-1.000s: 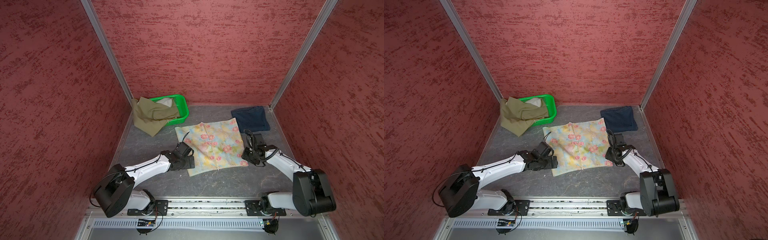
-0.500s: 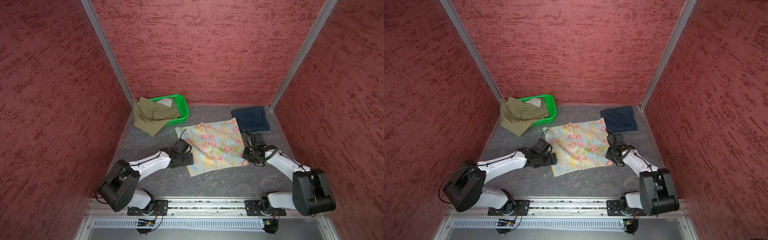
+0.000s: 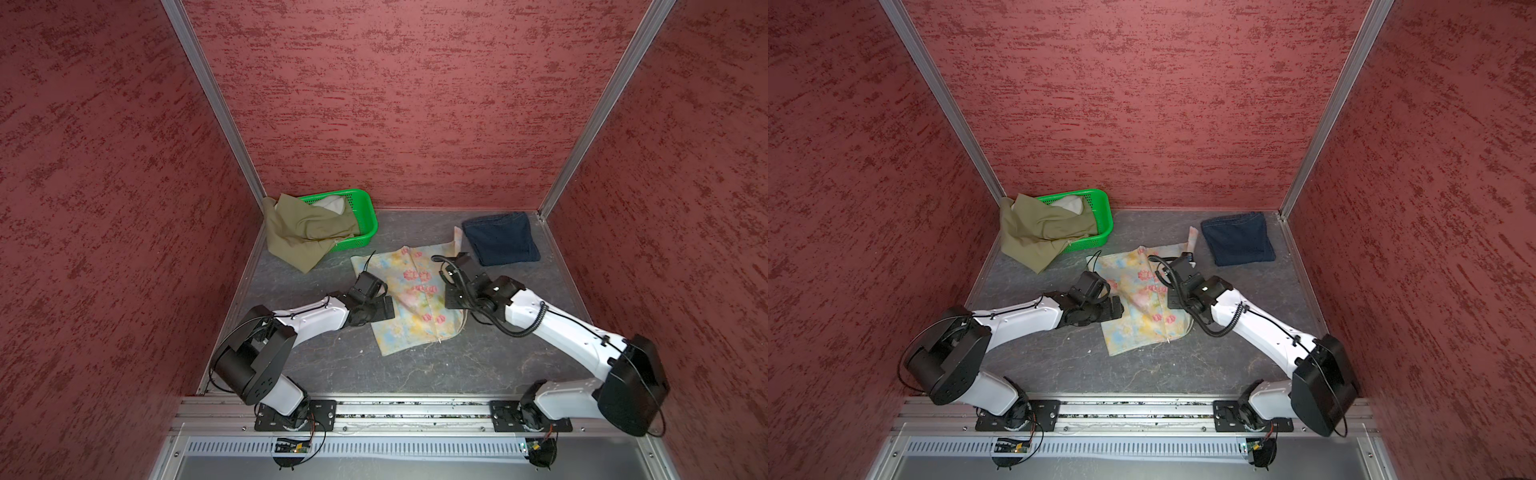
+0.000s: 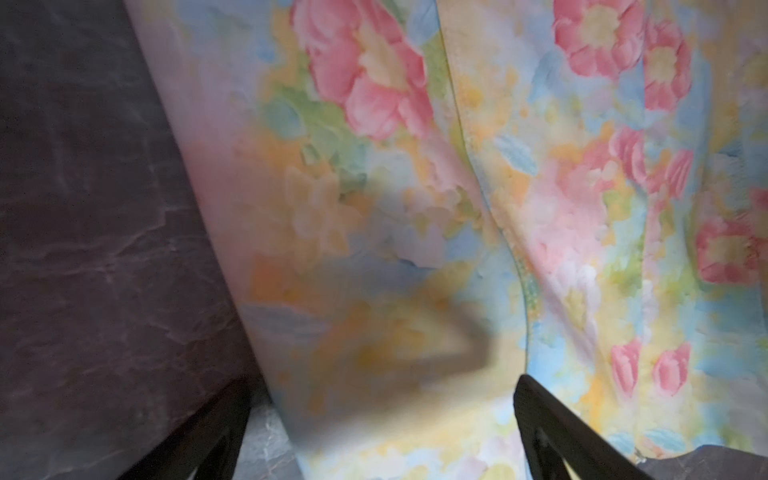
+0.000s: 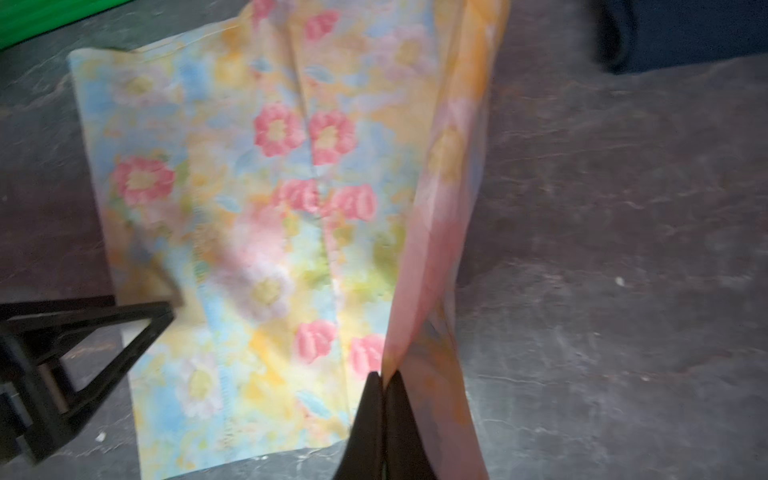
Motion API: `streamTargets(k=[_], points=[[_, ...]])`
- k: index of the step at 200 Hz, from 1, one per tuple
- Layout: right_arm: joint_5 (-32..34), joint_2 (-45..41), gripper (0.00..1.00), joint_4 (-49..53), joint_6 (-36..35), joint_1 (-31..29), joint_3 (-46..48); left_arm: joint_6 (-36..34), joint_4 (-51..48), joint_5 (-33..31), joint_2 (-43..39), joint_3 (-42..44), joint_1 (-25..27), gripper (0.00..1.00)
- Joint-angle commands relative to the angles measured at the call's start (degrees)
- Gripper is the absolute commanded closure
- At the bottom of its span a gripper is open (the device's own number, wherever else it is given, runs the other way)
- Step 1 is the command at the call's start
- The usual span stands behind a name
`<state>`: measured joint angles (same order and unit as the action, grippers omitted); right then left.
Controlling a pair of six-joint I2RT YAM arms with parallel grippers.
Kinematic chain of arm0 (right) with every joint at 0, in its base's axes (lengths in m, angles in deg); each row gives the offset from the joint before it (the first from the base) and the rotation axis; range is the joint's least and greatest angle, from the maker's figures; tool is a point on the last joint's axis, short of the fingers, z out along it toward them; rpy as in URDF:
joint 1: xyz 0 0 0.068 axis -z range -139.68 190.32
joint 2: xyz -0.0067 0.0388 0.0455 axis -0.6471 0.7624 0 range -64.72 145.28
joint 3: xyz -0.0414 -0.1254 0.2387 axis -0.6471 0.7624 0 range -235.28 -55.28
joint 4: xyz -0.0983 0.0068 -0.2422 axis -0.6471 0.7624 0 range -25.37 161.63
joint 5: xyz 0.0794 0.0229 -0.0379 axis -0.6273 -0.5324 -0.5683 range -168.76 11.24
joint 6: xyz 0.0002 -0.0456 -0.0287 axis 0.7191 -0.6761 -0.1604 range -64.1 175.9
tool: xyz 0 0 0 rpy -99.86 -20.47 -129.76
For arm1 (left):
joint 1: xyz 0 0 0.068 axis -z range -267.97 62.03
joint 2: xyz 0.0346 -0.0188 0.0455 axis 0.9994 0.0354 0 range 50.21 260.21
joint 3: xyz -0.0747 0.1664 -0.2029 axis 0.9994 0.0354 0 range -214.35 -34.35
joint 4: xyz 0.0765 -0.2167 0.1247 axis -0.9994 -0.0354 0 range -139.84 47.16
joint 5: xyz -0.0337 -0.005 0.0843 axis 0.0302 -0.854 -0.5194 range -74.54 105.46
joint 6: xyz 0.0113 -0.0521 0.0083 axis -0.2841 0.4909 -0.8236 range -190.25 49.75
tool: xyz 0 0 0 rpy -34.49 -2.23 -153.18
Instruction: Fold and stack the skirts
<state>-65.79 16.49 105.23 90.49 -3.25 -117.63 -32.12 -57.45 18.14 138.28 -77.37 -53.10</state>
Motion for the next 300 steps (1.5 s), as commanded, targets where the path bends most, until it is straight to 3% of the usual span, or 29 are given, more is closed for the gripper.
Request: streamTargets(k=[1, 34, 72, 96, 114, 130, 191, 204, 223, 243, 275, 300], points=[[3.7, 6.2, 1.00, 1.8, 4.9, -7.8, -6.5, 0.8, -0.3, 2.7, 0.7, 3.8, -1.3, 0.01], [0.5, 15.2, 1.00, -1.1, 7.0, -16.0, -15.9, 1.0, 0.6, 3.9, -4.4, 7.8, -4.4, 0.01], [-9.6, 14.1, 0.98, -11.7, 8.8, -17.1, -12.2, 1.0, 2.3, 6.0, -8.4, 12.1, -8.1, 0.01], [-9.7, 9.9, 0.69, -14.0, 9.4, -17.1, -8.7, 1.0, 2.7, 7.0, -10.1, 13.8, -9.9, 0.00], [-7.9, 5.8, 0.36, -14.8, 9.9, -16.8, -6.2, 0.6, 2.2, 7.3, -11.6, 14.6, -10.9, 0.00], [-5.9, 2.5, 0.23, -14.5, 10.6, -15.6, -4.4, 0.7, 1.8, 7.3, -13.0, 15.4, -11.5, 0.01], [-3.7, -5.3, 0.19, -9.8, 13.0, -5.1, -0.1, 4.4, 6.8, 9.6, -11.9, 18.9, -9.7, 0.02], [-4.5, -7.7, 0.19, -9.6, 13.1, -2.0, 0.8, 5.2, 8.5, 9.8, -9.3, 18.4, -7.6, 0.11], [-5.0, -10.5, 0.19, -8.5, 11.8, 1.9, 1.0, 7.1, 12.1, 10.2, -4.3, 16.8, -3.5, 0.42], [-4.4, -11.6, 0.19, -5.9, 9.6, 4.7, -0.3, 9.2, 14.6, 9.7, 1.6, 13.2, 2.1, 0.64], [-3.3, -9.6, 0.19, -4.2, 5.5, 6.1, -2.6, 12.3, 17.7, 9.5, 8.9, 7.0, 9.5, 0.66], [-3.0, -5.6, 0.20, -4.7, 1.2, 6.0, -3.9, 13.5, 19.4, 9.2, 9.5, 8.1, 9.5, 0.51]])
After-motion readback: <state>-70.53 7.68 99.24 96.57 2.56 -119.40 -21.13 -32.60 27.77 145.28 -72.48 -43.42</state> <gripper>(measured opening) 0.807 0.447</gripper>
